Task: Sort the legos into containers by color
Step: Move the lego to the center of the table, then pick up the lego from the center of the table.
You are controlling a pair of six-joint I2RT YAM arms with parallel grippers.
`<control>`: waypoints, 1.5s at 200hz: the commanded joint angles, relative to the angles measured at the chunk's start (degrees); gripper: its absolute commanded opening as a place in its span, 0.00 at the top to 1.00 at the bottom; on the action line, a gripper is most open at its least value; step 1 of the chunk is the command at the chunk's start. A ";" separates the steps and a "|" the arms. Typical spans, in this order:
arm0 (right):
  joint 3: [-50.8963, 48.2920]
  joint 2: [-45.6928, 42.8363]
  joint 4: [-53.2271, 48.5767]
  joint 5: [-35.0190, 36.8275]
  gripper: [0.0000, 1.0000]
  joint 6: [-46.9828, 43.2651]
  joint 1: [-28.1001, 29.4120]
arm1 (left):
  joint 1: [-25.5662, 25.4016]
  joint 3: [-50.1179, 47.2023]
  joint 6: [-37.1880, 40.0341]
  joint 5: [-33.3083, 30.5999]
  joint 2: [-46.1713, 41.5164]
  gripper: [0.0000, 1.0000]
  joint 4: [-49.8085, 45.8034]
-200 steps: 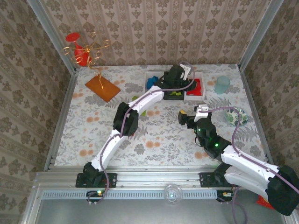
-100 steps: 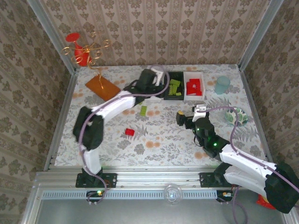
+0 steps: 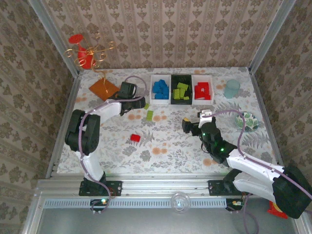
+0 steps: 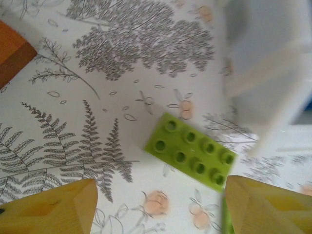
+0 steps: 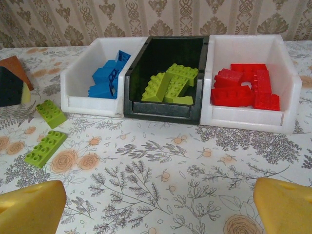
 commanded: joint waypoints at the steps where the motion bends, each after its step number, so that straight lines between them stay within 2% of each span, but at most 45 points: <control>1: 1.36 0.45 1.48 -0.29 0.00 0.43 -0.30 | 0.76 4.50 -2.17 -1.13 3.02 0.27 0.21; 67: 2.10 0.14 0.26 -0.94 0.00 0.43 -0.30 | 1.32 13.46 -2.15 -0.26 12.60 0.23 -1.61; 106: 2.28 0.31 0.05 -1.12 0.00 0.42 -0.30 | 0.95 14.40 0.14 -1.88 14.14 0.22 -4.53; 172: 2.73 1.59 -0.09 -1.30 0.00 0.55 -0.30 | 0.40 12.32 6.48 -1.30 10.59 0.22 -11.63; 240: 2.90 2.03 -0.12 -1.38 0.00 0.65 -0.30 | 0.08 3.42 7.11 0.86 2.17 0.23 -12.59; 300: 2.98 1.98 -0.13 -1.81 0.00 0.95 -0.30 | -1.97 1.21 6.33 2.10 2.98 0.25 -12.53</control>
